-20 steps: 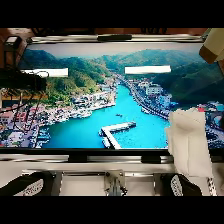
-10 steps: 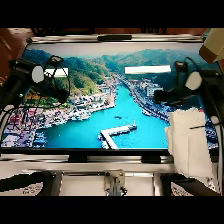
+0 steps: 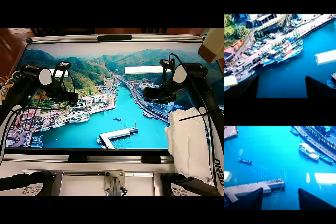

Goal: Fold the shirts.

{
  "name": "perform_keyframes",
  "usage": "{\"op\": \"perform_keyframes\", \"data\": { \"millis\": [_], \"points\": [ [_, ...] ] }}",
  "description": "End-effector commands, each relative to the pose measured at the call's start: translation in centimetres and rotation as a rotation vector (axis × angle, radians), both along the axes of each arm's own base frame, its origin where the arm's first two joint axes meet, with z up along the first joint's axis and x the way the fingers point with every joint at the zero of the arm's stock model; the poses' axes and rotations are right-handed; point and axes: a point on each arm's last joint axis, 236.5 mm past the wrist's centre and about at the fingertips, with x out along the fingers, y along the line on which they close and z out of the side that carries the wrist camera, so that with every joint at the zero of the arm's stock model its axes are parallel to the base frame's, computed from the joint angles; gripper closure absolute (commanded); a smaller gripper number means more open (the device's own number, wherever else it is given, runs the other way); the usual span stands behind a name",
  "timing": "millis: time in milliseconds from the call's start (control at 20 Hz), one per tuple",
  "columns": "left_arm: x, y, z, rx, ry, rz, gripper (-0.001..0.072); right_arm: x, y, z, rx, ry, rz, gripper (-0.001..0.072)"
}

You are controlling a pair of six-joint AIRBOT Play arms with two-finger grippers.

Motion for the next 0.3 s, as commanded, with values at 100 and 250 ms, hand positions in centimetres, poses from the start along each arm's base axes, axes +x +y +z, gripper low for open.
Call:
{"op": "perform_keyframes", "data": {
  "millis": [100, 250],
  "points": [
    [0.43, -0.65, 0.08, -0.027, -0.018, -0.002, 0.0042, 0.08, 0.19, 0.05, 0.002, -0.002, 0.005, 0.0169],
    [0.47, -0.59, 0.09, -0.017, -0.023, -0.041, 0.0042, 0.08, 0.19, 0.05, 0.002, -0.002, 0.005, 0.0169]
  ]
}}
